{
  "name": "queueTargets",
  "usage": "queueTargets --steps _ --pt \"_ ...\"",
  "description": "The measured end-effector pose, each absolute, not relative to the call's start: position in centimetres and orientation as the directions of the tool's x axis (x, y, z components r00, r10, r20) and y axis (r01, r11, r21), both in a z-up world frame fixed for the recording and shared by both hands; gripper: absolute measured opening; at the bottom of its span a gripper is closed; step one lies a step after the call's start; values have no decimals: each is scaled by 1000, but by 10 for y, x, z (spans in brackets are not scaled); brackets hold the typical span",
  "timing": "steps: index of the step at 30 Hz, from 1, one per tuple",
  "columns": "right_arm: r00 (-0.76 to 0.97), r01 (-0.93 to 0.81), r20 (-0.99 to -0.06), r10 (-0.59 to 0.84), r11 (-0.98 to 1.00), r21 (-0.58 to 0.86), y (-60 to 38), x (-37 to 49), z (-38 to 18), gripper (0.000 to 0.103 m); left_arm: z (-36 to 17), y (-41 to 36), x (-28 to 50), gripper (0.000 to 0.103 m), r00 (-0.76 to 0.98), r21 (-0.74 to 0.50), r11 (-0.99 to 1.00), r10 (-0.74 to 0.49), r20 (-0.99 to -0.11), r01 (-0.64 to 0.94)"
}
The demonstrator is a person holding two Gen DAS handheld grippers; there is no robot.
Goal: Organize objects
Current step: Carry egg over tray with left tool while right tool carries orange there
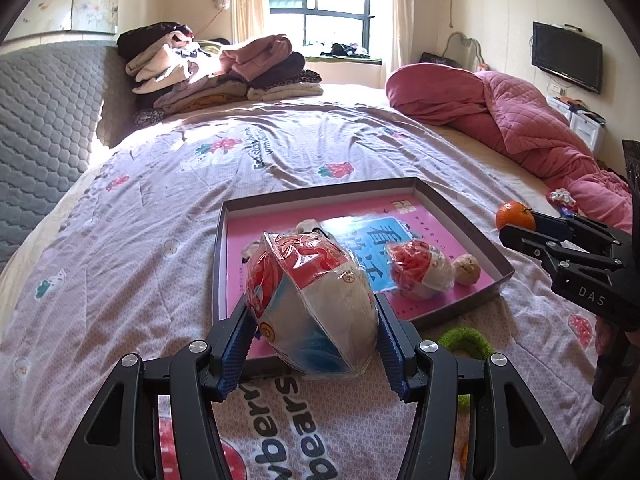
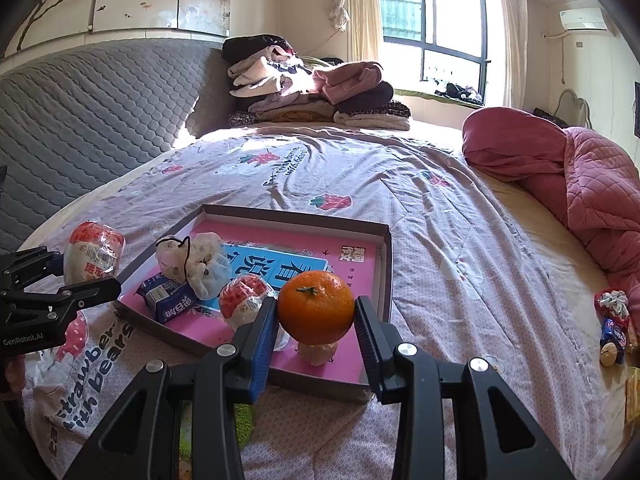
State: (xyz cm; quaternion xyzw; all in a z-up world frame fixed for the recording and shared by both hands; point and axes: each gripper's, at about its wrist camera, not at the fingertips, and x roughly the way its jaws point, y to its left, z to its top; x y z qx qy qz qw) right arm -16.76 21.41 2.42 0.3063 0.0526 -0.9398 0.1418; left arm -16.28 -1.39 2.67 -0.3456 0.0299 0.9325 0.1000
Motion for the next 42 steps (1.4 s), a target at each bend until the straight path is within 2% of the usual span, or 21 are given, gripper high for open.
queueTargets --steps 14,42 --pt "-778 298 -590 -217 -954 -42 213 -190 24 39 24 -16 -183 59 -742 9 -981 139 -656 -192" --pt "-723 303 -664 -188 -951 -61 206 -238 -20 39 -6 -19 -215 59 -696 4 -984 125 -707 -180"
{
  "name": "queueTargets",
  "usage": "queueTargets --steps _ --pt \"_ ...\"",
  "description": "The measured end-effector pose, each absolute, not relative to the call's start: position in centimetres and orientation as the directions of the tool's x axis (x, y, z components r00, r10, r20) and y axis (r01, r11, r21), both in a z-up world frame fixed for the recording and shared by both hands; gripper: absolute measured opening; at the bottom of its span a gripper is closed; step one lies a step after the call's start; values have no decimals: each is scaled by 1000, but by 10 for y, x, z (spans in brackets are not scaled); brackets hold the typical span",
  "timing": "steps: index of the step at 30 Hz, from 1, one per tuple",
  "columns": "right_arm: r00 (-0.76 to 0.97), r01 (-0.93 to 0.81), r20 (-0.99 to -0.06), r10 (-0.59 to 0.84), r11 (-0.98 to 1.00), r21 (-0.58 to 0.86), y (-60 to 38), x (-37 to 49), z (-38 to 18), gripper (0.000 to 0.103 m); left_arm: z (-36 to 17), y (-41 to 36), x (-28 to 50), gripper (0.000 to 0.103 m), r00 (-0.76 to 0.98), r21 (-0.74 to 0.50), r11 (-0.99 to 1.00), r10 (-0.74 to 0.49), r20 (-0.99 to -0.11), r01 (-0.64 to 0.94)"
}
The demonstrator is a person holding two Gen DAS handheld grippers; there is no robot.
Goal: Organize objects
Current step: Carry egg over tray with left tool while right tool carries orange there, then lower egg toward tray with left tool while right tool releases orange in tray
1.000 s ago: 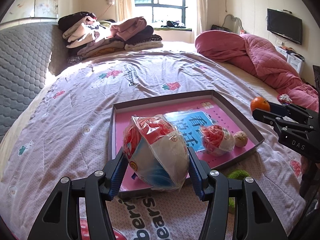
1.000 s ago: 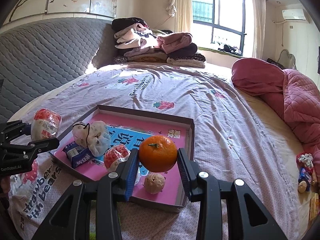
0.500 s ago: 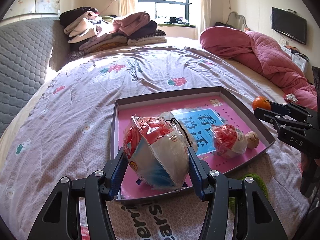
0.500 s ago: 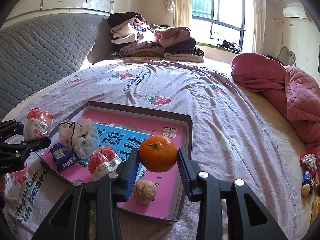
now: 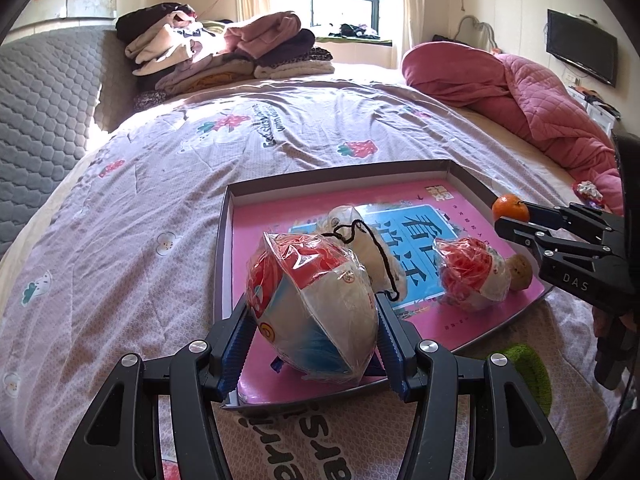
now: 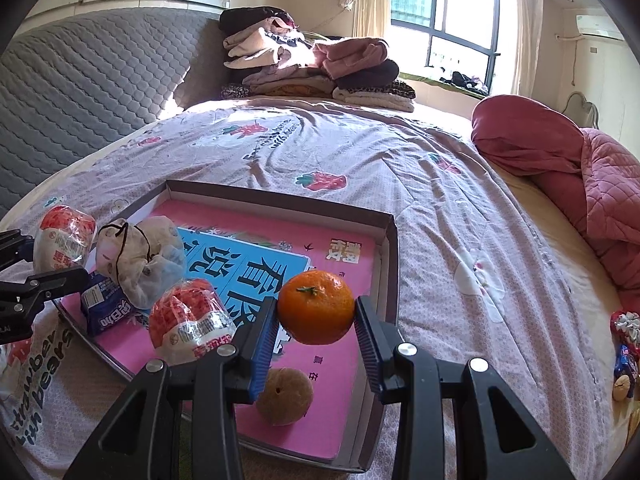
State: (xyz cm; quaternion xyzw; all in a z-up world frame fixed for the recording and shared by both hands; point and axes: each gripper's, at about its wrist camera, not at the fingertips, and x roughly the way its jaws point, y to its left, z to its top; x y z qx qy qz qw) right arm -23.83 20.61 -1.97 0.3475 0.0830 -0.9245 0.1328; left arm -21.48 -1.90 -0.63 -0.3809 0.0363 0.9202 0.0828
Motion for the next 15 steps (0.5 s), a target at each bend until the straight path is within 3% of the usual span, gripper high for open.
queueTargets --steps 15 --pt "-677 320 -709 -197 -947 -41 202 -255 -38 39 -20 -15 -220 59 -675 4 -981 130 -726 -193"
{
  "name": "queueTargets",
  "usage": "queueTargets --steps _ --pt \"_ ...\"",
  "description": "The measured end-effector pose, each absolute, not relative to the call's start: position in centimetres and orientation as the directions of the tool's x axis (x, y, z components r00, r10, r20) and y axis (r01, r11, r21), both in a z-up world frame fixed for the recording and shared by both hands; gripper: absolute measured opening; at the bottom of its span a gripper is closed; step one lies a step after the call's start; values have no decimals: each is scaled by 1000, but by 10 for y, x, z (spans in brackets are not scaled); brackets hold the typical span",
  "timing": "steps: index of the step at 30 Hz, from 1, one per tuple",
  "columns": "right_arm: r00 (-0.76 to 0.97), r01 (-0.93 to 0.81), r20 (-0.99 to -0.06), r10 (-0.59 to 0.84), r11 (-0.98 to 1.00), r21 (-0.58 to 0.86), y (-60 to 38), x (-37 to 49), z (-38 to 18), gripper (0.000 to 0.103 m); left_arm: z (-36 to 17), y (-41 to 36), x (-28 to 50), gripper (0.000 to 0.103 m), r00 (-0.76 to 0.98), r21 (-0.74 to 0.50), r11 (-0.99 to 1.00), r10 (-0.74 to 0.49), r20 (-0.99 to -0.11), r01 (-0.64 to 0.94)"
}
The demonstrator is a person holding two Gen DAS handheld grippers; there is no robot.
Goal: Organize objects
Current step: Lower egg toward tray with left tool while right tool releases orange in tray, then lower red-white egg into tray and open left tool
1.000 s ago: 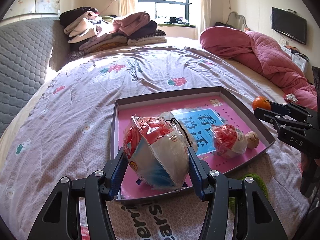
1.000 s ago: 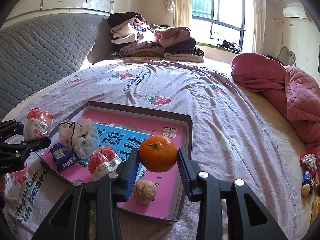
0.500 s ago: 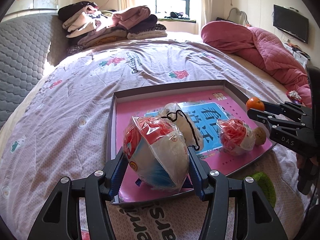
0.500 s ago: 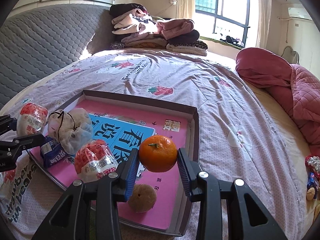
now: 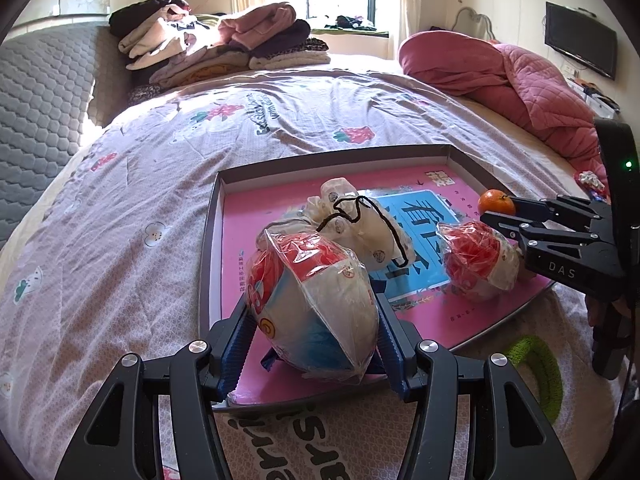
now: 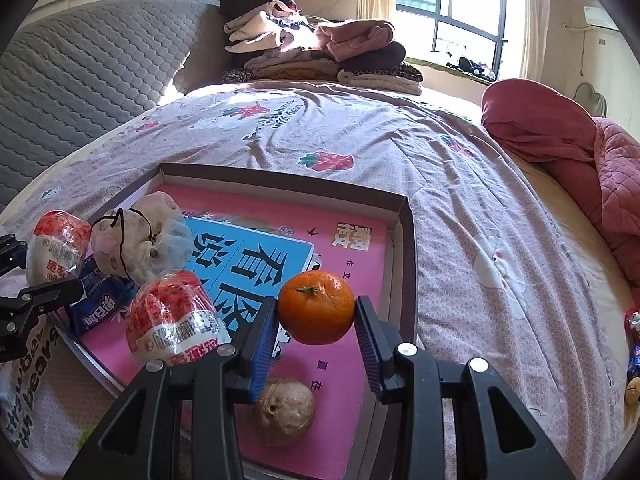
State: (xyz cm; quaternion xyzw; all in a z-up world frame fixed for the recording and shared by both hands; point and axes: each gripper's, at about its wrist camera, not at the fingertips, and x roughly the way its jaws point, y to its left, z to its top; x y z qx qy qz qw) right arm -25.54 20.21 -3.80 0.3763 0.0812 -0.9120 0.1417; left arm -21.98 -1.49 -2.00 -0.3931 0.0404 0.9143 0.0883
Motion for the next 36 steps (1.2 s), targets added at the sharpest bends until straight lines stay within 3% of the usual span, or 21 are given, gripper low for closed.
queueTargets --steps 23,36 --pt "-655 307 -736 -171 -950 -52 202 -258 -45 39 -27 -18 -223 59 -649 -33 -980 155 -745 -196" --pt "-664 283 -732 -151 -957 -59 207 -257 -36 45 -23 -24 -224 59 -654 -43 -983 150 -741 -177"
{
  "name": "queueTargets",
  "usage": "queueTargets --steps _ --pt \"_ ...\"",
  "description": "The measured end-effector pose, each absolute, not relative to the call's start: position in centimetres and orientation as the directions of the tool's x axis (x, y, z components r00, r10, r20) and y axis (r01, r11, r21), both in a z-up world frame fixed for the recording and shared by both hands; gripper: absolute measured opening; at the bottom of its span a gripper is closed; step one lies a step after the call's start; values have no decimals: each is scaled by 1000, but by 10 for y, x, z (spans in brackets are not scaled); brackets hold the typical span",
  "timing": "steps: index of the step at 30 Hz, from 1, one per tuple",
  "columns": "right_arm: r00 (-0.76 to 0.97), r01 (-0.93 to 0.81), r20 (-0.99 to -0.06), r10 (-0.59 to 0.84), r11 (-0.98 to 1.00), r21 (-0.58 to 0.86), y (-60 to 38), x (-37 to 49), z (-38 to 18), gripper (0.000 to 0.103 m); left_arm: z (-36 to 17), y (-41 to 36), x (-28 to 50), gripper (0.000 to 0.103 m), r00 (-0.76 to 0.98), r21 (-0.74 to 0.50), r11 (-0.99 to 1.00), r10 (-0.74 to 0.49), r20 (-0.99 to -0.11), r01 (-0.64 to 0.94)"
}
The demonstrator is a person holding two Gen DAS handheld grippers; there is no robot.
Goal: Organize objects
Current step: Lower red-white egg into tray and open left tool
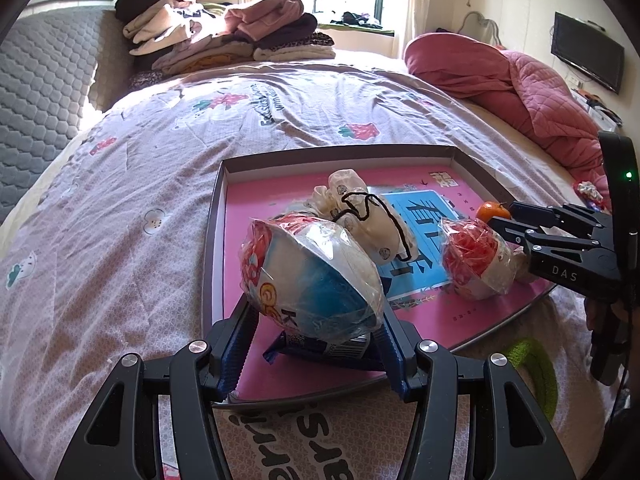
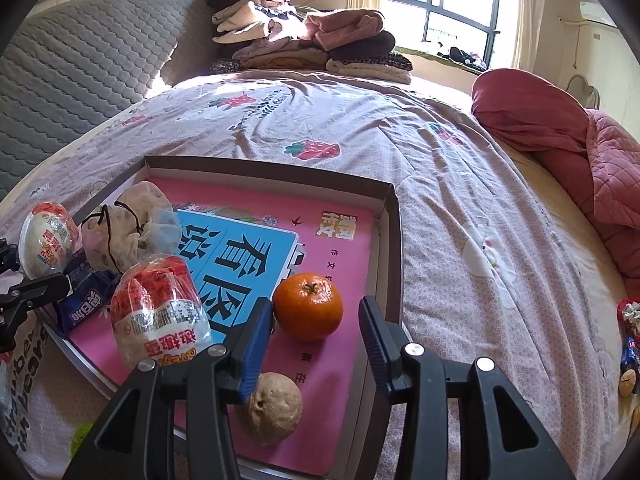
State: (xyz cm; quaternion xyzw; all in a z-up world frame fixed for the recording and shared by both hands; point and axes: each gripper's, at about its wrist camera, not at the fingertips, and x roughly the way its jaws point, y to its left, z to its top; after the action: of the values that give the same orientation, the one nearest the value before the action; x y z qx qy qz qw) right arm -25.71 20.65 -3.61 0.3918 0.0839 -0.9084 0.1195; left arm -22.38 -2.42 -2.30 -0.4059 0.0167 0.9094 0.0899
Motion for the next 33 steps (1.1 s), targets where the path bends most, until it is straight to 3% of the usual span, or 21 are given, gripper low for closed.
queueTargets --steps 33 --pt "-688 277 -698 -197 -961 -1 211 -247 -15 45 -25 -38 -220 62 -638 -49 -989 126 -760 -137"
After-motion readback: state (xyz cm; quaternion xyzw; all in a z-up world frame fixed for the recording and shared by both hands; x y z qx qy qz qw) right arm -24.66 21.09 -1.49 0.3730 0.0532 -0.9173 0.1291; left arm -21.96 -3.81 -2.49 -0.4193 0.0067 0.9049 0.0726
